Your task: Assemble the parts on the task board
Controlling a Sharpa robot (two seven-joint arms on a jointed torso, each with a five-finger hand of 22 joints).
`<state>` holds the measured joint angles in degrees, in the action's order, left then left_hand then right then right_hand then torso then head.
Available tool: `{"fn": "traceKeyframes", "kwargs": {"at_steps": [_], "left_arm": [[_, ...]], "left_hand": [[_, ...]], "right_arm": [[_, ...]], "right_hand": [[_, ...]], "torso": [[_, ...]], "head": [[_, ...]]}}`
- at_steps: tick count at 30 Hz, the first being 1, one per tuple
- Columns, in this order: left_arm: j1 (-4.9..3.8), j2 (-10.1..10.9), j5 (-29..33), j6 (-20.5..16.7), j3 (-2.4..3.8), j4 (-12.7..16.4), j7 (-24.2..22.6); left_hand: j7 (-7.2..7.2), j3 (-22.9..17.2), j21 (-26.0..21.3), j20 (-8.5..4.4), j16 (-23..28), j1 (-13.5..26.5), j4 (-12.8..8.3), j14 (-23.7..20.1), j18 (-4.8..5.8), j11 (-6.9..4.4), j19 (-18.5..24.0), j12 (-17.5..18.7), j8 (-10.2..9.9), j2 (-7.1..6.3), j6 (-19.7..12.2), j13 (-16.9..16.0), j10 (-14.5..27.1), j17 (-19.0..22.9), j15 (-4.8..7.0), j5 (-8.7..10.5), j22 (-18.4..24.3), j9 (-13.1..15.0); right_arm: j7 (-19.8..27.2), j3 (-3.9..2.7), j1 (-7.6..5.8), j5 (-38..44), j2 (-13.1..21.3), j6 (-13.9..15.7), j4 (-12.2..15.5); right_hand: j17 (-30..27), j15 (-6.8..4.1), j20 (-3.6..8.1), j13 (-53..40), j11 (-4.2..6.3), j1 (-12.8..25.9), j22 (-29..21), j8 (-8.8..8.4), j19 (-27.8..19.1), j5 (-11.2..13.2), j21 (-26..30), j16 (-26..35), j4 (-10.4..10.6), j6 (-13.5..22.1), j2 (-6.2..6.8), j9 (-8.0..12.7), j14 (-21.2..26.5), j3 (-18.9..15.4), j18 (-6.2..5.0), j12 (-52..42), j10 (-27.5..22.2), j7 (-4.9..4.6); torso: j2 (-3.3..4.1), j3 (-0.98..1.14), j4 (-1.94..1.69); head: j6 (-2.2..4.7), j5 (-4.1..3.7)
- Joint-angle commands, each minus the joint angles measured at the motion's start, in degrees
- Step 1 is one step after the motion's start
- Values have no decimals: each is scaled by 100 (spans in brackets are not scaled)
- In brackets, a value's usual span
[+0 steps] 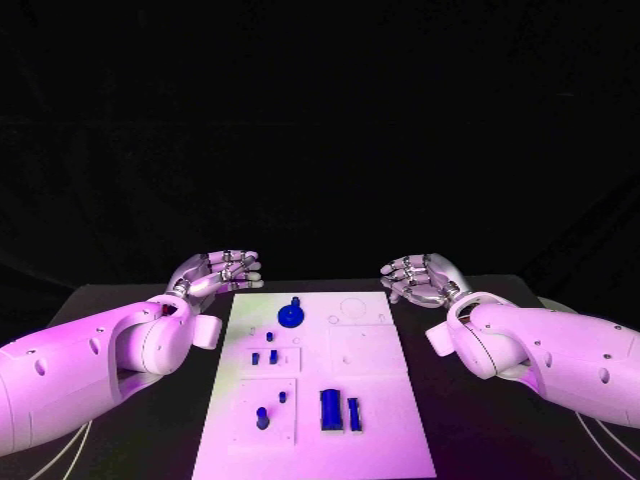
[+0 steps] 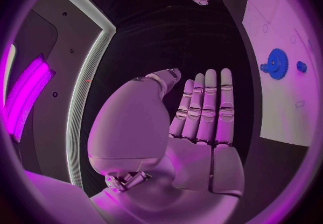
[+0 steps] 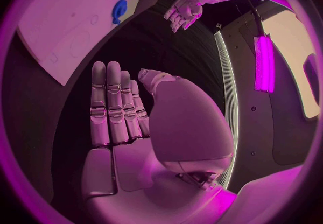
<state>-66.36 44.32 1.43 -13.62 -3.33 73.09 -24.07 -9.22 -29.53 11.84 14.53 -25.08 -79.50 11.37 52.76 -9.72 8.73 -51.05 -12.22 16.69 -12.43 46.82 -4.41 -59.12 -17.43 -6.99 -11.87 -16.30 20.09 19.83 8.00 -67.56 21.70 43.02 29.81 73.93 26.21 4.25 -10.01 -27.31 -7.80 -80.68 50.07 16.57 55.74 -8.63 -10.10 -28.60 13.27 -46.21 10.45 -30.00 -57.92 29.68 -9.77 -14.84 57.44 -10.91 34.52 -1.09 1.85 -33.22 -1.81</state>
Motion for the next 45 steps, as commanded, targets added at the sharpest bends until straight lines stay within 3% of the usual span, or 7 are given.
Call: {"fn": "traceKeyframes", "kwargs": {"at_steps": [1,3,4,6,12,13,45], "left_arm": [[23,-127,313,-154,7,-180,-341],[30,-172,332,-174,7,-244,-356],[25,-118,87,-47,1,-176,-75],[32,-116,84,-83,5,-154,-81],[107,-96,55,-461,47,81,-143],[138,-88,43,-618,64,178,-169],[620,37,-143,-3049,333,1687,-572]], "left_hand": [[35,90,-518,163,497,-51,38,-162,-76,14,86,319,-103,-24,-58,68,20,87,-29,-11,427,-96],[20,121,-648,187,630,-58,46,-221,-67,8,126,402,-137,-24,-79,69,35,116,-38,-10,536,-136],[922,2953,-1184,-1453,2508,2376,-1137,-5276,972,-873,5105,1222,-1669,1243,-4682,441,1774,1743,699,1187,1630,-2009],[922,2953,-1184,-1453,2508,2602,-1137,-5276,972,-873,5105,1222,-1669,1243,-4682,441,5912,1743,699,1187,1630,-2009],[922,2953,-1184,-1453,2508,3714,-1137,-5276,972,-873,5105,1222,-1669,1243,-4682,441,5912,1743,699,1187,1630,-2009],[922,2953,-1184,-1453,2508,7950,-1137,-5276,972,-873,5105,1222,-1669,1243,-4682,441,5912,1743,699,1187,1630,-2009],[922,2953,-1184,-1453,2508,7950,-1137,-5276,972,-873,5105,1222,-1669,1243,-4682,441,5912,1743,699,1187,1630,-2009]], "right_arm": [[737,-15,-9,-982,-210,-679,-418],[760,-19,-11,-1017,-259,-718,-512],[252,-15,-11,-392,-210,-201,-397],[265,-29,2,-423,-203,-172,-361],[406,-178,145,-760,-132,137,18],[465,-240,204,-900,-102,265,174],[997,-800,740,-2170,167,1430,1602]], "right_hand": [[-301,155,-167,654,-43,136,-576,-188,-69,28,434,565,-42,-38,5,152,181,52,-62,454,69,-60],[-446,184,-209,988,-63,184,-890,-281,13,24,600,798,-107,-79,-16,235,158,37,-74,641,152,-68],[-2621,-425,1001,2731,780,2512,-5007,-1657,-5574,863,1010,2860,-1327,4621,-1045,3000,5792,-2968,977,1484,-1641,1091],[-2621,-425,1001,2731,780,2803,-5007,-1657,-5574,863,1010,2860,-1327,4621,-1045,3000,5792,-2968,977,1484,-5744,1091],[-2621,-425,1001,2731,780,3899,-5007,-1657,-5574,863,1010,2860,-1327,4621,-1045,3000,5792,-2968,977,1484,-5744,1091],[-2621,-425,1001,2731,780,8068,-5007,-1657,-5574,863,1010,2860,-1327,4621,-1045,3000,5792,-2968,977,1484,-5744,1091],[-2621,-425,1001,2731,780,8068,-5007,-1657,-5574,863,1010,2860,-1327,4621,-1045,3000,5792,-2968,977,1484,-5744,1091]], "torso": [[-53,16,-15],[-57,24,-20],[-26,4,-3],[-44,10,-14],[-226,72,-121],[-271,88,-148],[-334,109,-185]], "head": [[195,38],[235,43],[118,22],[104,31],[-34,125],[-68,149],[-115,181]]}}
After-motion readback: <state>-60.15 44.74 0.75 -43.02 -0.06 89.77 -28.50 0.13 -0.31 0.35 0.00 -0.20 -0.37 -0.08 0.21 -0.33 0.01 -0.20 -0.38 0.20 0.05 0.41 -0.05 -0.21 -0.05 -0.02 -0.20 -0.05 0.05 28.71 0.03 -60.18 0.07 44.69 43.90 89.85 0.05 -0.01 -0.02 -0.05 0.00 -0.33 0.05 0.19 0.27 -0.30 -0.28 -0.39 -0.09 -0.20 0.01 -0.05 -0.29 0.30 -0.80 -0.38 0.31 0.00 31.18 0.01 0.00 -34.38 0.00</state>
